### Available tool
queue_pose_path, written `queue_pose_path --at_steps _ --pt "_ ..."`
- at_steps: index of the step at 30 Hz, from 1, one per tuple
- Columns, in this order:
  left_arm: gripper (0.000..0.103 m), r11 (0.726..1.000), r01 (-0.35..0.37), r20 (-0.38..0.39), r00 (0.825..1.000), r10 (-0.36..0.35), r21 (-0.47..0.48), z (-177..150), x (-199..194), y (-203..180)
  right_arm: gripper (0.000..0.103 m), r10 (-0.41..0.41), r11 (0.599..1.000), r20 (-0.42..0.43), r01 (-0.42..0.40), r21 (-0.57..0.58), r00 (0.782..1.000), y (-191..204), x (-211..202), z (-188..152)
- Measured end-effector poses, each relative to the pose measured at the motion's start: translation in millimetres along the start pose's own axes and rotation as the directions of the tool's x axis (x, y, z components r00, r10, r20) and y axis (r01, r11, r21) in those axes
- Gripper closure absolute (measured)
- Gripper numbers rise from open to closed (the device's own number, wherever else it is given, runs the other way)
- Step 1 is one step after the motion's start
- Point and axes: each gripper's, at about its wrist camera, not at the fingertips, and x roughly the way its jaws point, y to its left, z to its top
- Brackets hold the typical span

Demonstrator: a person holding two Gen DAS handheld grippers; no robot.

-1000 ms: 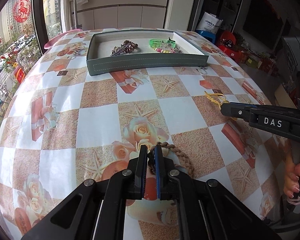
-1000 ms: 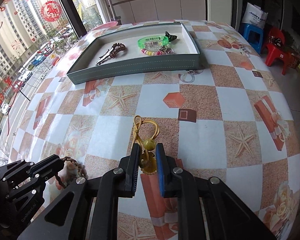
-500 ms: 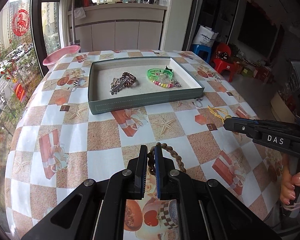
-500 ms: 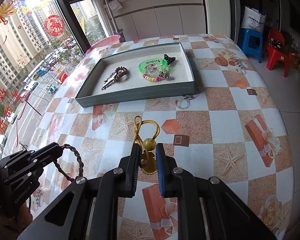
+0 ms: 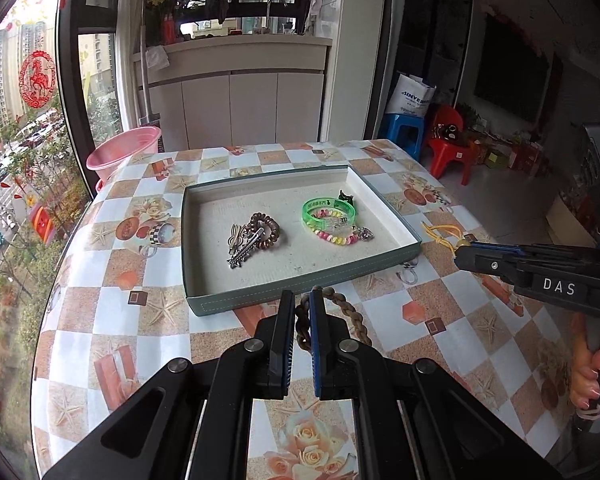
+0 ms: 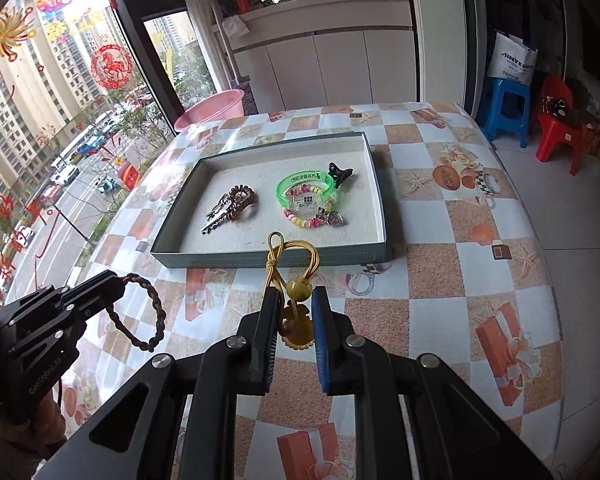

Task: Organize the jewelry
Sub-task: 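Carry the braided bracelet and yellow hair tie into the tray and open both tools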

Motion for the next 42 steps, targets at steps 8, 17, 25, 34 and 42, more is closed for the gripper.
queue_pose_path --at_steps 8,17,25,34,42 --pt "0.083 0.999 -0.033 0.037 0.999 0.035 -0.034 44.1 22.6 20.5 0.085 0.026 0.999 -0.008 -0.025 0.021 1.000 -4.7 21.7 48.2" --pt "0.083 0.997 -0.062 -0.025 0.998 0.061 -0.037 60.0 73.1 33.7 0.085 0.013 1.000 -0.060 -0.013 0.010 0.998 -6.7 63.2 76.8" --pt "0.083 0.996 -0.053 -0.108 0.993 0.046 -0.068 52.1 118.0 39.4 0.085 0.001 1.000 -0.146 0.000 0.009 0.989 -17.5 108.5 72.4" --pt "0.083 0.991 -0.102 -0.152 0.984 0.089 -0.086 46.4 151.3 45.0 0.085 -0.022 0.999 -0.160 0.029 0.043 0.987 -28.4 141.0 69.0" --pt "0.083 0.990 -0.121 -0.167 0.980 0.108 -0.066 40.0 164.4 43.8 0.085 -0.033 0.998 -0.168 0.040 0.041 0.985 -30.4 154.8 63.5"
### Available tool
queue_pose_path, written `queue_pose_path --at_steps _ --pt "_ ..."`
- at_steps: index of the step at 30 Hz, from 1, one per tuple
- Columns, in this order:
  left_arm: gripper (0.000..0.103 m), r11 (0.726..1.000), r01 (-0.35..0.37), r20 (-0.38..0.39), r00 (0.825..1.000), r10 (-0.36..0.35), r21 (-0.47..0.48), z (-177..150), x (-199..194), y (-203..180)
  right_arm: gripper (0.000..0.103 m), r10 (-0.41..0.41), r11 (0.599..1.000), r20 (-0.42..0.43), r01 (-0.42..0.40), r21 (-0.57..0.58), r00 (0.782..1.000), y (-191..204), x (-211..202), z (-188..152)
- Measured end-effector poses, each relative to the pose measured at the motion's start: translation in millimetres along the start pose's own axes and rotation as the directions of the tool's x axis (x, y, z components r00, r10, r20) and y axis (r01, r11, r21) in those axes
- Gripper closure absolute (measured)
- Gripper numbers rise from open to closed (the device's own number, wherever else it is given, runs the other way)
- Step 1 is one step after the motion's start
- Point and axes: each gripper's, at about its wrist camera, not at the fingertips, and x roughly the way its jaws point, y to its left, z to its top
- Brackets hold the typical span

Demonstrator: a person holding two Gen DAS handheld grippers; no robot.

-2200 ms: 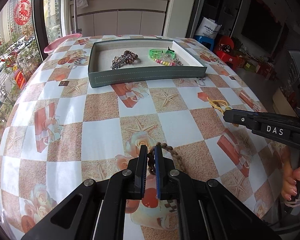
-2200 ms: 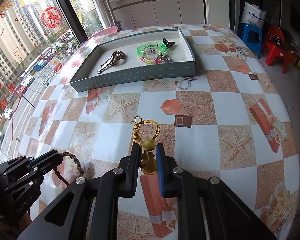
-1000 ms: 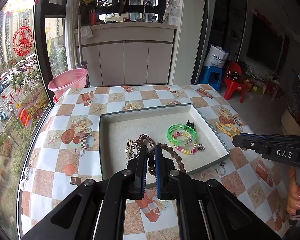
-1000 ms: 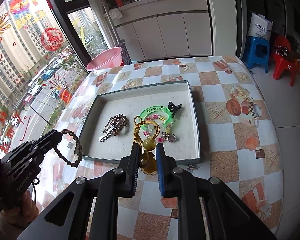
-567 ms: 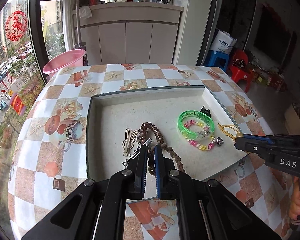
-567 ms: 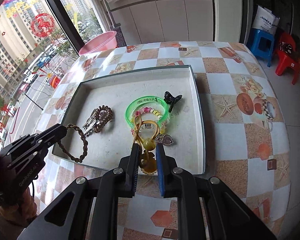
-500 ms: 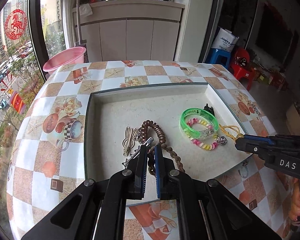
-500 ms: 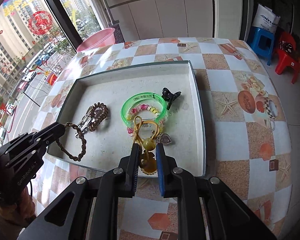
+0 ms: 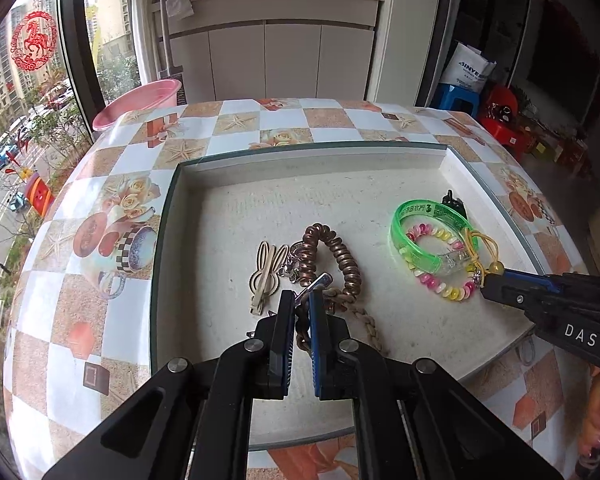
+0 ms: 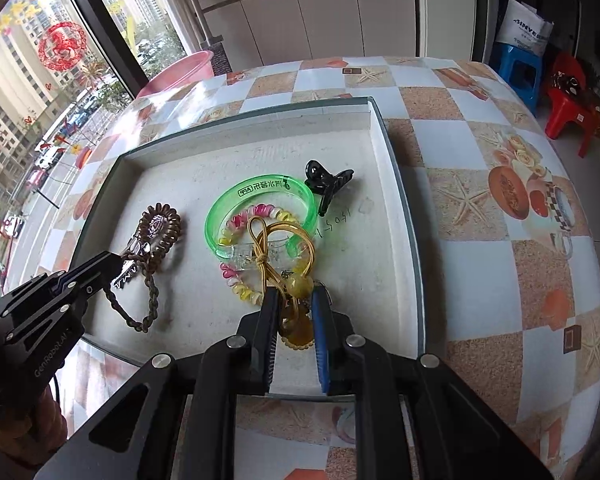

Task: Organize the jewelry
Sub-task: 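Carry the braided bracelet and yellow hair tie into the tray and open both tools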

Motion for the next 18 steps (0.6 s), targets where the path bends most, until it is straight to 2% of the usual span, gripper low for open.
queue_pose_path --at_steps 11,15,16,17,18 --pt "0.083 1.000 -0.019 -0.020 1.000 0.019 -0.006 -5.6 11.9 -1.8 0.085 0.000 1.000 0.006 0.000 -0.011 1.000 1.4 6.1 -3.1" --pt "0.083 0.998 -0.053 -0.025 0.998 0.054 0.033 -6.5 13.5 -9.2 0.084 -0.012 1.000 0.006 0.012 -0.025 1.000 3.8 6.0 -4.6" --pt "0.083 0.997 -0.061 -0.030 0.998 0.062 0.039 -6.8 14.1 -10.6 0.079 -0.014 0.999 0.003 0.014 -0.030 1.000 4.9 6.1 -4.8" --pt "0.083 0.997 -0.069 -0.028 0.997 0.070 0.043 -7.3 13.4 -11.9 0.068 -0.014 0.999 -0.001 0.014 -0.031 1.000 5.6 6.3 -4.9" --pt "0.083 0.996 -0.072 -0.020 0.997 0.073 0.043 -7.9 11.6 -12.7 0.063 -0.015 0.999 -0.004 0.015 -0.030 1.000 5.8 6.4 -5.1"
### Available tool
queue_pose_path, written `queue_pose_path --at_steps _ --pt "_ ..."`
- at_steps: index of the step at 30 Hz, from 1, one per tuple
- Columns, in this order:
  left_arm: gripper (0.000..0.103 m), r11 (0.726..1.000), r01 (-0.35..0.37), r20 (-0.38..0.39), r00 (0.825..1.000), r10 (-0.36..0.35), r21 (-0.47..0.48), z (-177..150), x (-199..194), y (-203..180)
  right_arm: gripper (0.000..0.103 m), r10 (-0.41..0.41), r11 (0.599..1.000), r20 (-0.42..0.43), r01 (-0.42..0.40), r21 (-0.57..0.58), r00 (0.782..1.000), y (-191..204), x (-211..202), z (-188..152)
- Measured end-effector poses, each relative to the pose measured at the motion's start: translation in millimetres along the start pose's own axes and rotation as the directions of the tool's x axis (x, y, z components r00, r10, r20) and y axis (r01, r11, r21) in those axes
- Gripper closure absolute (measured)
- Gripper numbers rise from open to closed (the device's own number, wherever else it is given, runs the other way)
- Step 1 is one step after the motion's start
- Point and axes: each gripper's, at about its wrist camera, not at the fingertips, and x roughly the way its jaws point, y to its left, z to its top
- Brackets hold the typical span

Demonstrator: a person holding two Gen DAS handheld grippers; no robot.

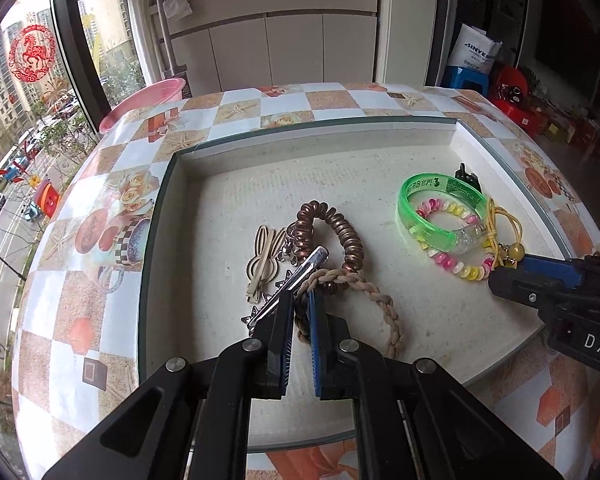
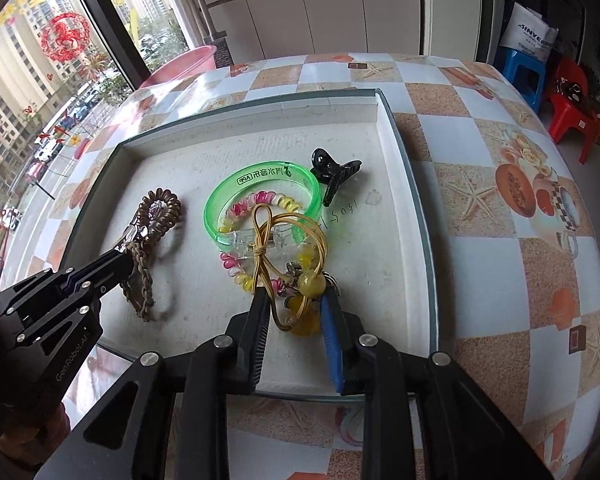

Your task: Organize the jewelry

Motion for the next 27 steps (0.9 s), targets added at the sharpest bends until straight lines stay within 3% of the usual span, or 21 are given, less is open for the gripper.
queue_pose_path --at_steps 1,9,23,24,25,27 --pt "0.083 1.000 0.001 0.010 1.000 -0.001 -0.002 -0.3 -2.2 -0.2 0.058 0.001 1.000 0.003 -0.001 0.002 1.000 -0.1 -0.7 -0.4" --pt "0.082 1.000 -0.005 0.043 0.999 0.005 -0.005 5.1 -14.5 2.1 0.058 0.048 0.998 0.062 -0.050 0.037 0.997 -4.5 -19.2 4.3" --pt "0.082 0.999 -0.018 0.064 0.998 0.021 -0.044 16.7 -27.3 11.2 0.052 0.071 0.989 0.076 -0.081 0.127 0.995 -18.6 -29.8 13.7" --pt "0.058 0.999 -0.021 0.067 0.997 0.024 -0.048 17.8 -29.1 12.4 0.050 0.066 0.989 0.080 -0.075 0.128 0.995 -19.4 -31.3 14.4" --pt "0.000 0.998 -0.030 0.067 0.997 0.034 -0.060 18.4 -30.6 14.4 0.045 0.060 0.989 0.083 -0.070 0.130 0.995 -20.2 -32.6 14.8" --pt "0.000 0.994 -0.063 0.118 0.990 0.073 -0.089 17.4 -37.3 18.5 0.041 0.052 0.990 0.088 -0.063 0.128 0.995 -20.9 -34.9 15.0"
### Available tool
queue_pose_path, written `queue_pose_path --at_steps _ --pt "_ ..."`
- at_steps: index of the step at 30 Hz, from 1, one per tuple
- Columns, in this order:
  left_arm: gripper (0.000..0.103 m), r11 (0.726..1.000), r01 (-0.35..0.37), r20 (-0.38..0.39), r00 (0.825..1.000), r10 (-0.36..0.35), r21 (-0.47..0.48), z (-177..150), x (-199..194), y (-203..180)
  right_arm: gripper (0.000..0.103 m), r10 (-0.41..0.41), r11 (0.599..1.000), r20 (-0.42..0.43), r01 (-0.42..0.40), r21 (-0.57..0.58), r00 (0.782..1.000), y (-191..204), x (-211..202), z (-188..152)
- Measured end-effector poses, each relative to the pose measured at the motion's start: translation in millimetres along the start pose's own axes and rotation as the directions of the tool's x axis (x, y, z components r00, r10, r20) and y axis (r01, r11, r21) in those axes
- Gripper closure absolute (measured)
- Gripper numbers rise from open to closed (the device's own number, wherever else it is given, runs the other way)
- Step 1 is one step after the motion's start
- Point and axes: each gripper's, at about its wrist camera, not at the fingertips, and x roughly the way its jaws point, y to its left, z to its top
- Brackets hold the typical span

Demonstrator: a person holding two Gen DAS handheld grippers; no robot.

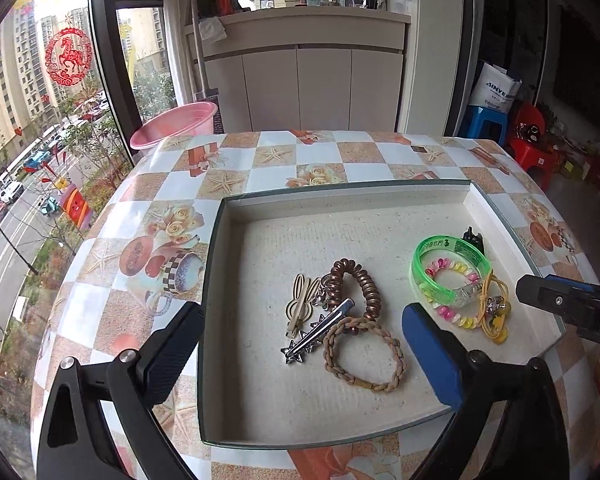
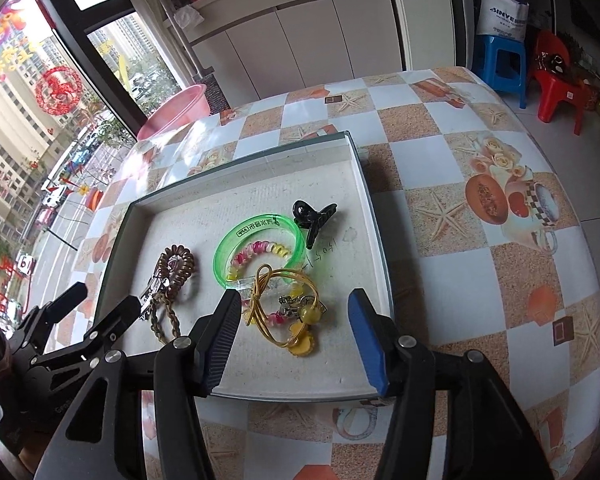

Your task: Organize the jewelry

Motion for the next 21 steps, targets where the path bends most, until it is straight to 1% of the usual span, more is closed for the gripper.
queue_pose_path --at_steps 3,5,7,11,14,16,19,21 --pt "0.000 1.000 0.007 -0.015 1.000 -0.007 0.002 0.1 3.5 0.9 0.034 -0.014 1.000 0.004 0.014 -0.016 1.000 1.3 -1.6 -0.3" --pt "0.000 1.000 -0.005 -0.012 1.000 0.005 0.004 -0.9 4.4 1.4 0.021 -0.021 1.000 0.012 0.022 -0.019 1.000 2.2 -2.8 -0.4" --pt "0.000 1.000 -0.011 -0.012 1.000 0.011 0.005 -2.4 2.2 1.8 0.016 -0.017 0.999 0.015 0.018 -0.027 1.000 4.0 -3.4 -0.8" --pt "0.000 1.000 -0.019 -0.020 1.000 0.019 0.003 -5.6 -0.2 4.0 0.014 -0.046 0.998 0.014 0.046 -0.041 0.999 7.7 -1.7 -5.0" --pt "0.000 1.000 -0.024 -0.026 0.999 0.024 0.001 -10.6 -4.3 4.9 0.014 -0.039 0.999 0.017 0.039 -0.027 0.999 6.2 -2.7 -10.2" --pt "0.000 1.000 -0.018 -0.030 0.999 0.018 0.001 -15.1 -8.4 5.5 0.014 -0.050 0.998 0.022 0.050 -0.029 0.999 6.3 -5.4 -15.3" --pt "0.000 1.000 -0.024 -0.017 1.000 0.025 0.001 -24.1 -19.5 4.4 0.014 -0.067 0.997 0.048 0.069 -0.041 0.997 7.5 -13.7 -25.9" --pt "0.000 1.000 -0.030 0.008 1.000 0.030 0.000 -31.5 -30.4 3.5 0.014 -0.067 0.997 0.070 0.070 -0.043 0.995 8.0 -20.7 -35.3"
